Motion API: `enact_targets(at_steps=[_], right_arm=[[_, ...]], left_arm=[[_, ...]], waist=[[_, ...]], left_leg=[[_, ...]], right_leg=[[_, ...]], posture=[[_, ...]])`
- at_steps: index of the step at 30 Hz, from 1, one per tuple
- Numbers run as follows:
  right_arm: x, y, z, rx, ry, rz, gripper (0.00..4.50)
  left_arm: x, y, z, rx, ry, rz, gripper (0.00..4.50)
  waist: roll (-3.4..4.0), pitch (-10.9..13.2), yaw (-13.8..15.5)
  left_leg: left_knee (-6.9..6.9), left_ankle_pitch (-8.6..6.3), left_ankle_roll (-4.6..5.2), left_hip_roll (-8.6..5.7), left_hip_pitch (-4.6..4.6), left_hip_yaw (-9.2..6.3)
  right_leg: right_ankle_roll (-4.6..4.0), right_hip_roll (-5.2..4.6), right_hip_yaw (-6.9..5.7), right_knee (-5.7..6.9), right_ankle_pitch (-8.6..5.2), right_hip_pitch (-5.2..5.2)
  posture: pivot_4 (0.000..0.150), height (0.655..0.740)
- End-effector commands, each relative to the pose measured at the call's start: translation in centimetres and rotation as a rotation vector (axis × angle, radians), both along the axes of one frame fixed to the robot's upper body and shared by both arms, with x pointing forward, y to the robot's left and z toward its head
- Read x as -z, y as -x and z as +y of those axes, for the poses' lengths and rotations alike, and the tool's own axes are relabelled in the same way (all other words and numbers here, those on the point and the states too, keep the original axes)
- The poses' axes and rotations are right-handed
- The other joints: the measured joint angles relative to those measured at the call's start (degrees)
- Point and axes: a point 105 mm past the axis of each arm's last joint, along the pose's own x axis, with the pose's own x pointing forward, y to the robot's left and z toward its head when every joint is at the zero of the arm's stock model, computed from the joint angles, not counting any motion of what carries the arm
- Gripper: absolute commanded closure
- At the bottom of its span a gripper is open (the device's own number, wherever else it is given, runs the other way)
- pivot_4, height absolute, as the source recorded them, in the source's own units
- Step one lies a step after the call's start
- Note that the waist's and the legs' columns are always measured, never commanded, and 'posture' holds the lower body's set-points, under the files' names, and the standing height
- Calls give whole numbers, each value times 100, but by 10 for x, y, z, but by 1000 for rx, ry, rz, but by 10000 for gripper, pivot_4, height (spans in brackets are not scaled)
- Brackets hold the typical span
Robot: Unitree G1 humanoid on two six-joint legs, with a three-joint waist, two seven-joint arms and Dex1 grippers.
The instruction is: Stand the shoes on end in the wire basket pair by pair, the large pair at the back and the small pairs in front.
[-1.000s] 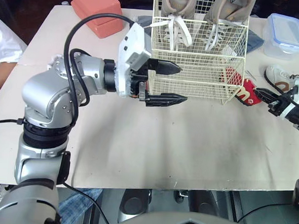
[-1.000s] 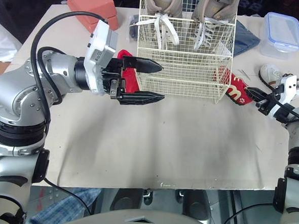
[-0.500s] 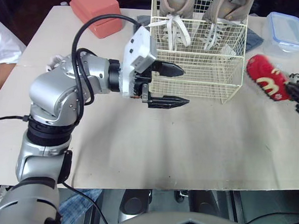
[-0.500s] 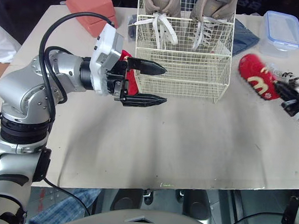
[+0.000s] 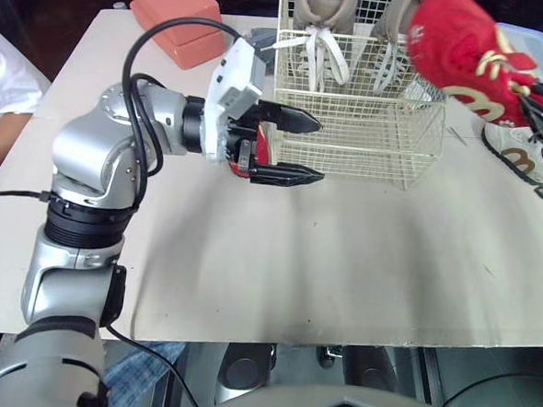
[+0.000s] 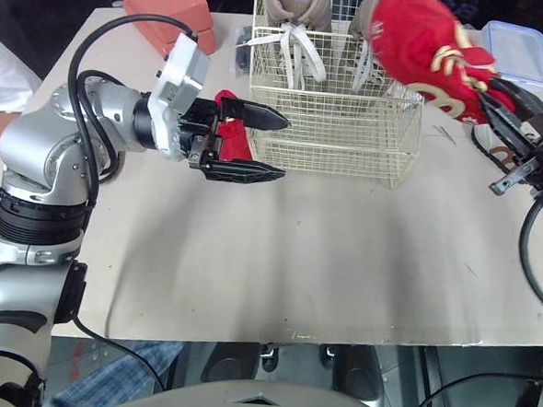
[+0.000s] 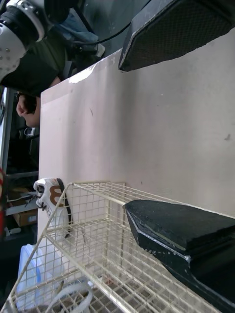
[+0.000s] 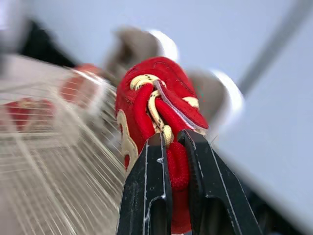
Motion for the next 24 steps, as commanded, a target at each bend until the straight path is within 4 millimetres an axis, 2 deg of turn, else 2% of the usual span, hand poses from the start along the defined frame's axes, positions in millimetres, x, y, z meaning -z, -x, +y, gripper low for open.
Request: enact_targets(at_steps=[1, 6, 11, 15, 20, 24], right_arm=[[10, 17, 18, -114, 260, -60, 44253], [24, 19, 29, -255, 517, -106, 44253], [33, 18, 39, -374, 706, -173, 44253], [37, 15, 55, -461, 822, -261, 44253], [36, 17, 73, -561, 875, -327, 44253], [31, 17, 83, -609, 901, -383, 44253]], left_arm=[[-16, 3, 8, 13, 10, -63, 0], [-18, 20, 17, 99, 2, 1, 0], [-10, 23, 18, 103, -43, 34, 0], [9, 11, 7, 23, -92, 8, 0], [27, 9, -4, 33, -142, 37, 0], [35, -1, -10, 26, -177, 42, 0]], waist=[[0, 0, -3], [0, 3, -34], [1, 4, -21], [1, 5, -9], [-2, 7, -16], [-1, 7, -16]], left_leg=[[0, -1, 2, -1, -4, 1], [0, -5, 8, 2, -9, 6], [-6, -4, 7, 5, -4, 4], [-3, -4, 7, 4, -9, 2], [-1, -4, 7, 4, -10, 0], [-2, -4, 7, 5, -10, 3]], right_leg=[[1, -1, 0, -5, 0, 0], [2, 2, 3, -26, 1, 0], [2, 6, 1, -27, 1, 1], [1, 1, -3, -29, 2, 3], [-14, 0, -3, -29, 11, 4], [-20, 1, -3, -29, 15, 2]], posture=[[1500, 6860], [1500, 6860], [1500, 6860], [1500, 6860], [1500, 6860], [1500, 6860]])
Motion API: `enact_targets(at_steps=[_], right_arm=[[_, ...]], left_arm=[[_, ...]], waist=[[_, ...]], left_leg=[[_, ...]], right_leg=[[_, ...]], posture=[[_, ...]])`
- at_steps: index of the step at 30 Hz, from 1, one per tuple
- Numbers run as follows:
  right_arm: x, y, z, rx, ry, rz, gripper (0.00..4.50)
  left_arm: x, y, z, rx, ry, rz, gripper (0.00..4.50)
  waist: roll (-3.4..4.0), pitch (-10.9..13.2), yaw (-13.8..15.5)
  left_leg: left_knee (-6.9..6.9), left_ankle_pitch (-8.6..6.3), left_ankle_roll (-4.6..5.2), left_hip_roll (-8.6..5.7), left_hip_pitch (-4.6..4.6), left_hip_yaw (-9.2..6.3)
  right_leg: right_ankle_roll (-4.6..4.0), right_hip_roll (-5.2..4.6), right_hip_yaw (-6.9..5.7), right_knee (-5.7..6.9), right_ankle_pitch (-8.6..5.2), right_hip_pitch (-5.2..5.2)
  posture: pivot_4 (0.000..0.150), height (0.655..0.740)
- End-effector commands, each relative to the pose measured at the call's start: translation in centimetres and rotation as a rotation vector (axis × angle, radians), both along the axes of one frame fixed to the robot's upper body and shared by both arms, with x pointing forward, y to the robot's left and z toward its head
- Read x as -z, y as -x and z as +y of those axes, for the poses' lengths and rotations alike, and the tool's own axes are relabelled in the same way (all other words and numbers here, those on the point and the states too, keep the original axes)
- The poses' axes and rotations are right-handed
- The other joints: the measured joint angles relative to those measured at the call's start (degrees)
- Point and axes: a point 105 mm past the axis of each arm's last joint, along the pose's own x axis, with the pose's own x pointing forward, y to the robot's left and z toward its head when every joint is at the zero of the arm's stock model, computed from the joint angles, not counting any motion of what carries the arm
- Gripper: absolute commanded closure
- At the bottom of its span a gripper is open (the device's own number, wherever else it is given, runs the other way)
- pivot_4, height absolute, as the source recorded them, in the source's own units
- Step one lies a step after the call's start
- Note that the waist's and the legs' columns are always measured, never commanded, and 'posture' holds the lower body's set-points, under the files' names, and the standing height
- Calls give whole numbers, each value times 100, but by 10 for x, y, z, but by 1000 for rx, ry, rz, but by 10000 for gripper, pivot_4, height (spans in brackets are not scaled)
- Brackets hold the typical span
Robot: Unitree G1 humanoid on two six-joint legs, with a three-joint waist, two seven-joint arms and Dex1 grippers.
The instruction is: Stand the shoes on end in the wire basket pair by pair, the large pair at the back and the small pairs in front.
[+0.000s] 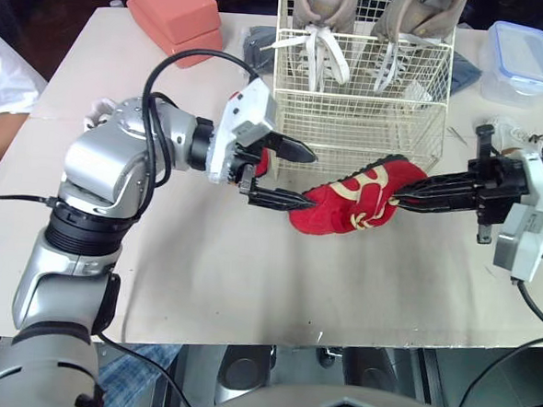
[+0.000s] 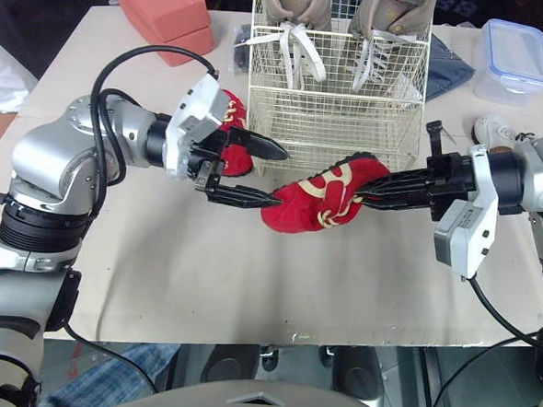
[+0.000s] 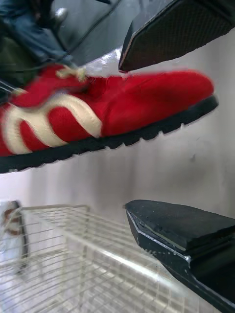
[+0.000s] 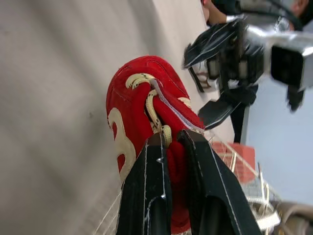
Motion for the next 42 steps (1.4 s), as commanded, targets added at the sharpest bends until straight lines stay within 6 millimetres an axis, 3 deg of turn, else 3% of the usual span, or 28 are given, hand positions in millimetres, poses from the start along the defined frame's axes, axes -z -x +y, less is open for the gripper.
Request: enact_targets(at_steps=[1, 6, 7, 12, 15, 16, 17, 19, 25, 31, 37, 40, 42], right_arm=[[-11, 5, 9, -77, -4, -66, 44253], [-15, 5, 21, -121, -9, -99, 44253], [-16, 5, 22, -123, -12, -101, 44795], [-16, 2, 26, -116, -23, -114, 45000], [-17, 2, 26, -108, -37, -122, 45000], [-16, 2, 25, -101, -39, -122, 41409], [-16, 1, 24, -93, -42, -120, 37550], [-15, -1, 21, -61, -68, -92, 30668], [-9, -11, -9, 232, -261, 186, 946], [7, -3, -26, 479, -534, 586, 326], [11, 6, -1, 554, -981, 1323, 326], [16, 4, 7, 585, -1085, 1486, 326], [18, -3, 10, 613, -1151, 1543, 5265]], left_arm=[[-3, -5, -7, 18, -24, -43, 0], [1, -5, -19, 75, -32, -12, 0], [1, -6, -21, 81, -31, -11, 2519], [7, 0, -25, 144, -41, 32, 20145], [8, 0, -25, 145, -36, 40, 34866], [8, 0, -26, 143, -26, 43, 39083], [8, 0, -27, 140, -17, 47, 40442], [9, 0, -27, 135, -2, 53, 40461], [0, -10, -19, 45, 86, 22, 40463], [-8, -13, -25, -39, 235, -39, 40463], [-5, -13, -44, -84, 340, -62, 40463], [-2, -11, -49, -88, 351, -69, 40463], [-3, -9, -51, -84, 361, -60, 40463]], waist=[[0, 0, 1], [0, 0, 6], [0, 0, 5], [0, 0, 2], [0, 0, 1], [1, 0, 1], [0, 0, 1], [0, 0, 1], [0, 0, 31], [2, -2, 20], [-2, -3, 0], [-4, -5, 2], [-5, -5, 4]], left_leg=[[2, 0, 0, 0, 0, -1], [4, 0, 0, 0, 0, -1], [4, 0, 0, -1, 0, 0], [4, 0, 0, 0, 0, 0], [4, 0, 0, 1, 1, 0], [5, 0, 0, 1, 1, 0], [5, 0, 0, 0, 1, 0], [6, 0, 0, 1, 1, 0], [8, 0, 0, 0, -4, -3], [7, 0, 0, 1, -3, -5], [14, 0, 0, 5, 12, -5], [15, -1, 2, 0, 11, -2], [15, -2, 3, -1, 10, -2]], right_leg=[[0, 0, -1, 1, 0, 1], [0, -1, -2, 3, 0, 1], [-1, -1, -2, 3, 1, 1], [-2, -1, -2, 3, 1, 1], [-2, -2, -1, 6, 1, 1], [-2, -2, -1, 7, 1, 1], [-2, -2, -1, 8, 1, 1], [-2, -2, -1, 9, 1, 1], [-2, -10, -7, 9, 1, 1], [-2, -21, -6, 11, 1, 2], [-3, -33, 1, 32, 1, 8], [-1, -28, 4, 36, -1, 6], [4, -10, 6, 33, -4, 6]], posture=[[1500, 6860], [1500, 6860], [1500, 6860], [1500, 6860], [1500, 6860], [1500, 6860], [1500, 6860], [1500, 6860], [1500, 6860], [1500, 6860], [1500, 6860], [1500, 6860], [1500, 6860]])
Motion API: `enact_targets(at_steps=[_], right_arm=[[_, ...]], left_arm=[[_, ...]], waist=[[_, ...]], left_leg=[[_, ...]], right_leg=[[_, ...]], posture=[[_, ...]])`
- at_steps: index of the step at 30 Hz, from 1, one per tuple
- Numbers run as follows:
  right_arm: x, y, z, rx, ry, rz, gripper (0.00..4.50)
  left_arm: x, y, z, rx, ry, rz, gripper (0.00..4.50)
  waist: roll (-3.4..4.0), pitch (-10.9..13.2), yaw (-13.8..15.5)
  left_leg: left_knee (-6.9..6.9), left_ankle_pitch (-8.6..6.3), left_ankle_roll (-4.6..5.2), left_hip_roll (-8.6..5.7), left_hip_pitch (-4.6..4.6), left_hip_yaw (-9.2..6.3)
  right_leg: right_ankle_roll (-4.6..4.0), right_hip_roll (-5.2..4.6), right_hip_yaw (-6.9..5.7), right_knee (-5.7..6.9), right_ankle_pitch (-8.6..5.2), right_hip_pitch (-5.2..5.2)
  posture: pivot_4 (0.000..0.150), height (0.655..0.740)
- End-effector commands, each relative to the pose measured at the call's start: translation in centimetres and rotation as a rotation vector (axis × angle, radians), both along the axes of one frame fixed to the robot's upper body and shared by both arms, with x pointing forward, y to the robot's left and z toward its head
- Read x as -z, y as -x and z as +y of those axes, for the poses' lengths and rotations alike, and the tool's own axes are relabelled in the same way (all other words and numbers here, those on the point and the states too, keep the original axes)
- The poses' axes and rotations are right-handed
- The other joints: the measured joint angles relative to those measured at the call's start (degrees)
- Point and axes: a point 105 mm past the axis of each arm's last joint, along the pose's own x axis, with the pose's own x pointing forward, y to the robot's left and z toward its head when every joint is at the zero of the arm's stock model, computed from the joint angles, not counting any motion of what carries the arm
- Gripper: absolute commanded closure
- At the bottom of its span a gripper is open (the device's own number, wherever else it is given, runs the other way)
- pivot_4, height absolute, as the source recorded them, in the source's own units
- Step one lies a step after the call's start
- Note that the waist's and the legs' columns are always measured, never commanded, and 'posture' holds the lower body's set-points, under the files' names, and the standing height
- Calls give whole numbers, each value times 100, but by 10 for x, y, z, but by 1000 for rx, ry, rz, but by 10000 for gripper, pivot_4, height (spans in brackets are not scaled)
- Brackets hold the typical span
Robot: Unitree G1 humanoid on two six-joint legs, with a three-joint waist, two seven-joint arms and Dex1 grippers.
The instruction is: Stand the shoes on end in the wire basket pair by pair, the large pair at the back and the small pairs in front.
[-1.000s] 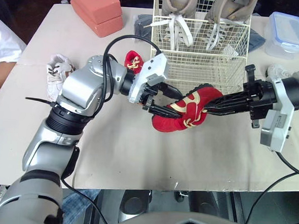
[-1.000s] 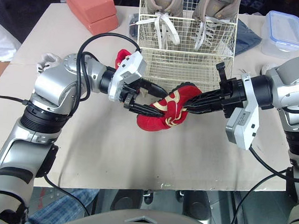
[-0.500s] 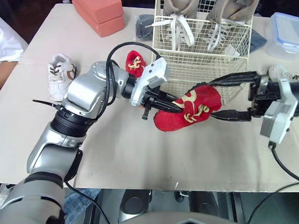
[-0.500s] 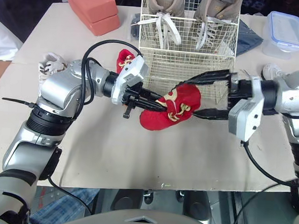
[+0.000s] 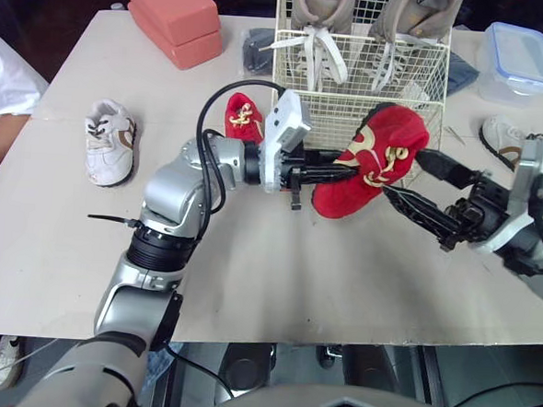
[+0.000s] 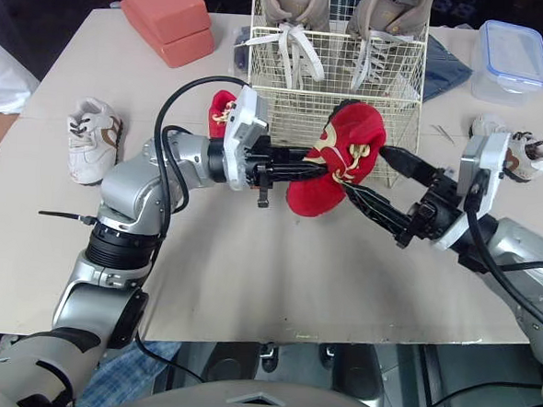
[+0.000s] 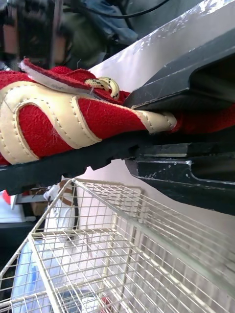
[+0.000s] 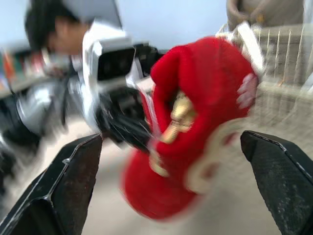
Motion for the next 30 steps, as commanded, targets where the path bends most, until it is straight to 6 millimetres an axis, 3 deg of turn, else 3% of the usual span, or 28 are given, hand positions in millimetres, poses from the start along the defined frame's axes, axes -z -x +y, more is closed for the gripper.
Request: enact_targets(at_steps=[1, 10, 13, 15, 16, 18, 22, 30], right_arm=[[-4, -4, 9, 34, -72, 69, 7186], [-3, -16, 10, 85, -82, 97, 44242], [-5, -15, 13, 75, -61, 73, 44679], [-8, -14, 14, 76, -59, 62, 45000], [-10, -13, 15, 77, -60, 53, 45000], [-14, -13, 15, 80, -66, 40, 45000], [-37, -10, 13, 86, -113, -32, 45000], [-91, -21, -8, 211, -227, -186, 45000]], left_arm=[[-16, 9, -5, 23, 38, -71, 40463], [-17, 11, -6, 32, 45, -75, 40463], [-15, 11, -6, 21, 49, -54, 40463], [-14, 12, -6, 30, 43, -4, 30437], [-14, 14, -5, 45, 41, 7, 29104], [-14, 15, -5, 46, 39, -10, 18959], [-20, 1, 5, -45, 45, -84, 860], [-43, 3, 23, -120, 81, -142, 860]], waist=[[0, 0, 1], [1, 0, 5], [1, 0, 3], [1, 0, 3], [1, 0, 3], [1, 0, 1], [1, 0, 0], [2, 0, -1]], left_leg=[[0, -1, 2, -2, -1, 1], [-10, -7, 13, -3, -6, -2], [-12, -7, 13, -2, -7, -2], [-14, -8, 14, -2, -8, -2], [-15, -8, 14, -2, -8, -2], [-17, -8, 13, -1, -9, -3], [-19, -7, 13, -2, -9, -2], [-21, -7, 12, -1, -11, -3]], right_leg=[[9, 1, 2, -1, -4, -1], [7, 7, -2, -16, -3, -1], [7, 8, -2, -22, -3, -1], [7, 8, -2, -25, -2, -1], [7, 8, -3, -25, -2, -1], [7, 9, -3, -28, -3, -2], [-1, 11, -3, -33, 3, -2], [-4, 11, -4, -36, 5, -3]], posture=[[1500, 6860], [1500, 6860], [1500, 6860], [1500, 6860], [1500, 6860], [1500, 6860], [1500, 6860], [1500, 6860]])
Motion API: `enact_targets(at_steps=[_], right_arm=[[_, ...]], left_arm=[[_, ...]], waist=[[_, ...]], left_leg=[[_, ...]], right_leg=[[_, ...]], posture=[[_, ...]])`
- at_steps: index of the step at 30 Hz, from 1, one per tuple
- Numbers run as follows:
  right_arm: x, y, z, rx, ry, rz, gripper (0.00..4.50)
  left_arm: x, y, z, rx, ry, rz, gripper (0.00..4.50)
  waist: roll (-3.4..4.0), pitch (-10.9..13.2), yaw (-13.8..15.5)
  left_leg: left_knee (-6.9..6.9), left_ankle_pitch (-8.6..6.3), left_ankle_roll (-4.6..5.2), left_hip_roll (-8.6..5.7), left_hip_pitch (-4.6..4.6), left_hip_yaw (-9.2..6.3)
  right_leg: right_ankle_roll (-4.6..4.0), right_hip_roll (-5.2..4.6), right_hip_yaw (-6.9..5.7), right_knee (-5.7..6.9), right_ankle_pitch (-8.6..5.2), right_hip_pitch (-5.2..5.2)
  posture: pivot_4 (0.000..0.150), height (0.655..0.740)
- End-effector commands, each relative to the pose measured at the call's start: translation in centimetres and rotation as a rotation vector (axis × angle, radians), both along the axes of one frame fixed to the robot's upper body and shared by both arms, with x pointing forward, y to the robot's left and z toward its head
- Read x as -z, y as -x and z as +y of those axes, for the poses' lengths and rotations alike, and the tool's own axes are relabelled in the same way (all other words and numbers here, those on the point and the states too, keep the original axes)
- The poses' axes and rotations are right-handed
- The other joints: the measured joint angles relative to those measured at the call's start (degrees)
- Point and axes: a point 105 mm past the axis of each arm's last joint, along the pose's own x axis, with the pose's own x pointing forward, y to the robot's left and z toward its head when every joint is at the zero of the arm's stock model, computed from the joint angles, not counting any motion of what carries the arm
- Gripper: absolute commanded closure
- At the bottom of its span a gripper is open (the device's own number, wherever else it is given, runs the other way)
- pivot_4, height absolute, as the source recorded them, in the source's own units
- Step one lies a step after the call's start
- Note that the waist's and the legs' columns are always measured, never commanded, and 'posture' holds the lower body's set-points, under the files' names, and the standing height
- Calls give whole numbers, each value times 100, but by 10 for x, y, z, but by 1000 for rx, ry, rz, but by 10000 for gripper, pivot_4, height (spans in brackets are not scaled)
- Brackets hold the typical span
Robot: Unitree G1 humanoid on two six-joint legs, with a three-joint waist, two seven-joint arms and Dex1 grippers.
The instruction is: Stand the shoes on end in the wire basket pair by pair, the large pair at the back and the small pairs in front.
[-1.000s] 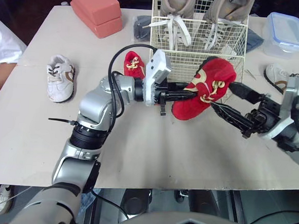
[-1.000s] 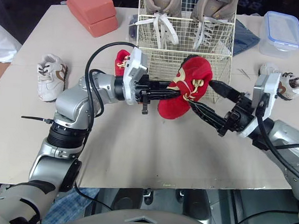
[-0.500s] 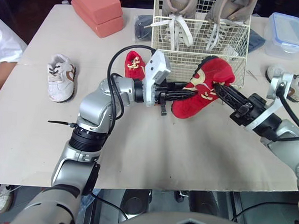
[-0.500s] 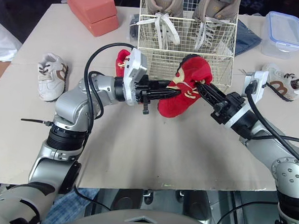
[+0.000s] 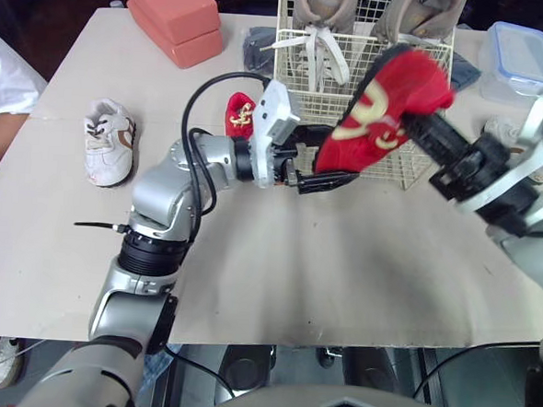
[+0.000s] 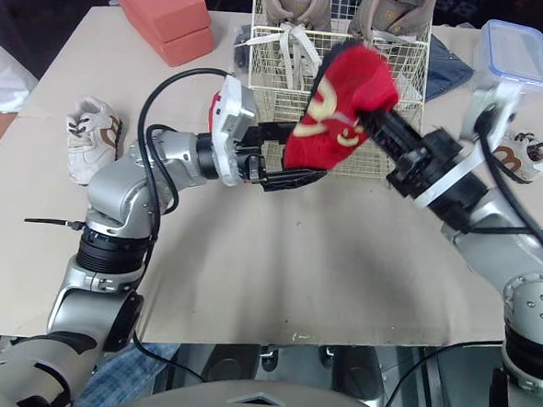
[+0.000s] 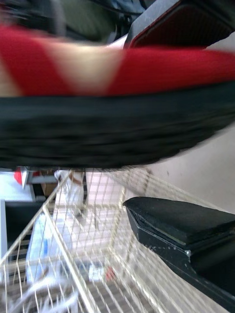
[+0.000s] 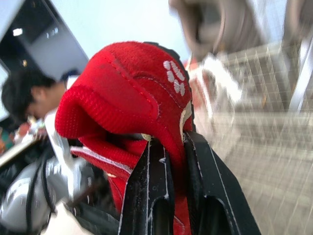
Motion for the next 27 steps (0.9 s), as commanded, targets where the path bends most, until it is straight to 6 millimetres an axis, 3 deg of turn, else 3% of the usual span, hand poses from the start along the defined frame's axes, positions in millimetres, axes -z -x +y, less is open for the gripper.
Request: enact_targets(at_steps=[1, 9, 13, 16, 27], right_arm=[[-34, -4, -17, 105, -70, -126, 45000], [-49, -64, -49, 343, -96, -173, 45000], [-32, -88, -53, 388, -79, -89, 45000], [-6, -105, -59, 461, 22, -10, 45000], [21, -107, -53, 497, 149, 84, 45000]], left_arm=[[-29, 6, 9, -39, 40, -100, 860], [-51, 8, 24, -187, 47, -182, 860], [-55, 14, 27, -223, 48, -189, 860], [-57, 15, 33, -274, 32, -213, 860], [-59, 15, 47, -354, -22, -233, 860]], waist=[[0, 0, -1], [0, 0, -2], [1, 0, -1], [1, 0, -5], [3, 1, -9]], left_leg=[[-2, 1, -1, 0, 0, 0], [-9, 5, -7, -1, 0, 3], [-18, 6, -10, 0, -2, 3], [-25, 7, -11, 0, -2, 5], [-24, 7, -12, 0, 2, 6]], right_leg=[[0, 0, 0, -2, 0, 0], [0, 0, 1, -8, 2, 0], [-1, -2, 0, -11, 3, -4], [-1, -5, 1, -14, 3, -5], [-2, -4, 2, -10, 3, -5]], posture=[[1500, 6860], [1500, 6860], [1500, 6860], [1500, 6860], [1500, 6860]])
